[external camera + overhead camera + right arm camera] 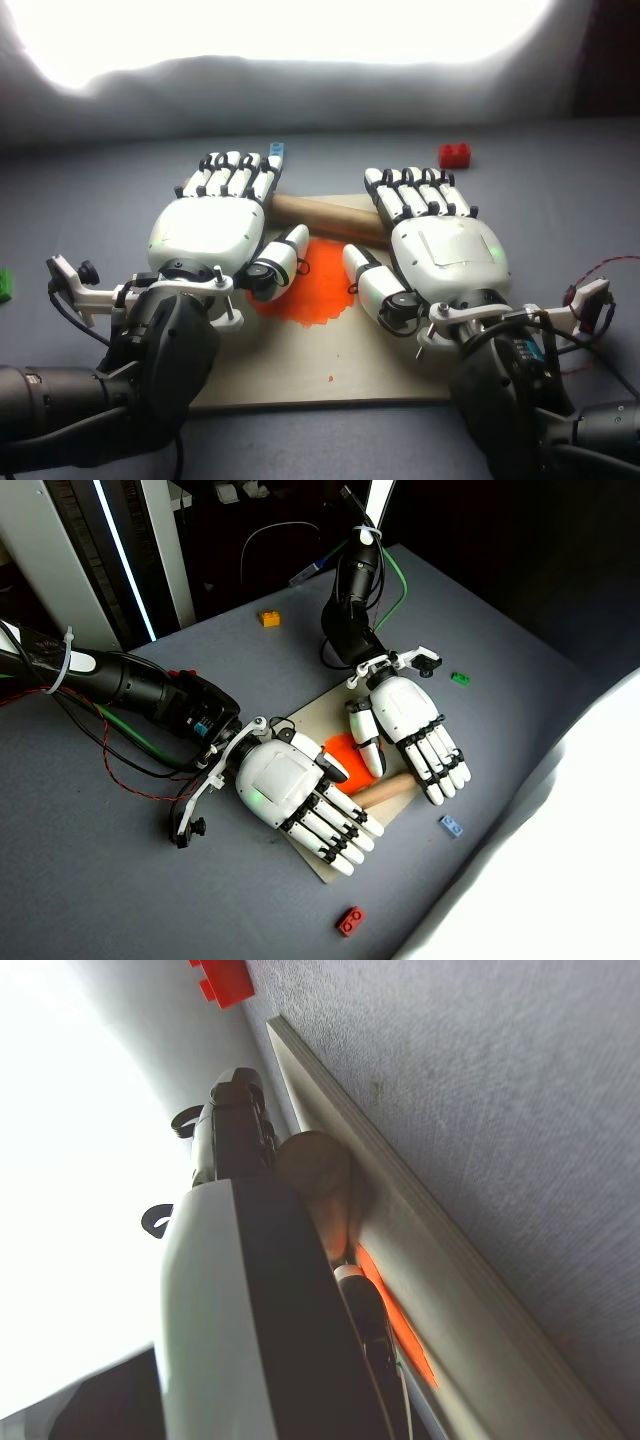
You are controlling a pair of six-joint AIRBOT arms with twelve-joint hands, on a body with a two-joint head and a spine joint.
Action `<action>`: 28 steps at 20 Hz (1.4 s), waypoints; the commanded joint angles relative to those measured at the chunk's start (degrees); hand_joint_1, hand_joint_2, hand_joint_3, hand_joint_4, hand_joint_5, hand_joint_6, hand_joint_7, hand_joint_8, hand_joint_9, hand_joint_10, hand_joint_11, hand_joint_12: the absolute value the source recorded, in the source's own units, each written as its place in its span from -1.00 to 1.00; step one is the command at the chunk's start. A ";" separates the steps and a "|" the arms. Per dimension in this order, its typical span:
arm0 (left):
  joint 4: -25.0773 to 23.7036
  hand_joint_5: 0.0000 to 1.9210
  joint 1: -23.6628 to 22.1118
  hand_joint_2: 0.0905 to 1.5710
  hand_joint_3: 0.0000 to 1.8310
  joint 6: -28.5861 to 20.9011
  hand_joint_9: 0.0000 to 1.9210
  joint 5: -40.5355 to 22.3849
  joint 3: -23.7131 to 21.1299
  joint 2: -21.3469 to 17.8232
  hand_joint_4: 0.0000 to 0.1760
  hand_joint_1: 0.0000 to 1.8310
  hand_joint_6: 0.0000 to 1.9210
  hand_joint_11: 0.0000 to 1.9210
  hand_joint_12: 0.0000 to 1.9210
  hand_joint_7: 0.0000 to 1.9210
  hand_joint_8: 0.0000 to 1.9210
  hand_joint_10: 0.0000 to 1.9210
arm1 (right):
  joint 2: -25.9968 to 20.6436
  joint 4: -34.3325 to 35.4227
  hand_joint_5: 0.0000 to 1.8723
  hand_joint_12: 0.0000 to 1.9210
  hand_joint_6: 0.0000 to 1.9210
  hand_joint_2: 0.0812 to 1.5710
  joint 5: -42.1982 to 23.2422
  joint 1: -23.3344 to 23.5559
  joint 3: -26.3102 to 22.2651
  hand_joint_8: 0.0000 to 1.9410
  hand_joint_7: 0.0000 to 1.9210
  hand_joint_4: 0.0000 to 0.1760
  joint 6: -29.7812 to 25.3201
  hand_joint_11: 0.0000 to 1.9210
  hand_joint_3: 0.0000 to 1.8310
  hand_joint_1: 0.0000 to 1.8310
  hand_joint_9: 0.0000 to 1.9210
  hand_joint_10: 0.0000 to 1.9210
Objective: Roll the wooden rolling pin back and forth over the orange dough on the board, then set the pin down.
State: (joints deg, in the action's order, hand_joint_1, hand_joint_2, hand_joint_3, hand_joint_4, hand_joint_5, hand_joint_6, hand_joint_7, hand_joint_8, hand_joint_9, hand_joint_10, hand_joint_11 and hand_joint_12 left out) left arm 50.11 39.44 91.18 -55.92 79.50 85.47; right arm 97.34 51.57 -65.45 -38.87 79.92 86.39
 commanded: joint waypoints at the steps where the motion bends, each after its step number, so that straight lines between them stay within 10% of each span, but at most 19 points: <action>1: -1.33 -1.00 -0.31 0.96 -1.00 -0.27 -1.00 -1.12 0.08 -0.06 -1.00 -1.00 -1.00 -1.00 -1.00 -1.00 -1.00 -1.00 | -0.17 -3.39 -0.92 -0.85 -1.00 1.00 -3.97 -0.19 -0.29 -1.00 -0.91 -1.00 -0.06 -1.00 -0.96 -1.00 -0.92 -1.00; 13: 0.67 -1.00 2.58 0.95 -1.00 -3.73 -1.00 -7.27 -4.39 -2.04 -1.00 -1.00 -1.00 -1.00 -1.00 -1.00 -1.00 -1.00 | -0.23 -3.38 -0.91 -0.78 -1.00 1.00 -5.09 -0.44 -1.21 -1.00 -0.90 -1.00 0.28 -1.00 -0.98 -1.00 -0.93 -0.99; 16: 0.65 -0.89 2.90 0.97 -1.00 -4.28 -0.89 -8.18 -4.77 -2.03 -1.00 -1.00 -0.99 -1.00 -0.90 -0.85 -0.99 -1.00 | -0.28 -3.33 -0.73 -0.32 -0.97 1.00 -5.15 -0.64 -1.56 -0.99 -0.67 -1.00 0.33 -1.00 -0.99 -1.00 -0.73 -0.97; 28: 0.62 -0.83 3.70 0.97 -1.00 -4.60 -0.83 -9.80 -6.93 -2.58 -1.00 -1.00 -0.99 -1.00 -0.75 -0.78 -1.00 -0.99 | -0.65 -3.14 -0.68 -0.16 -0.97 1.00 -5.11 -1.54 -3.73 -0.99 -0.60 -1.00 0.52 -1.00 -1.00 -1.00 -0.65 -0.96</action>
State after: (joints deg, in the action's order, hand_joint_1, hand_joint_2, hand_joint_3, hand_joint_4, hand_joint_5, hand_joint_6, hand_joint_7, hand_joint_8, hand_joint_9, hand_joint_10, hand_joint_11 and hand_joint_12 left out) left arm 51.40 42.57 86.91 -63.94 72.69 83.05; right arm 96.62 50.15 -68.47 -39.59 76.42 87.13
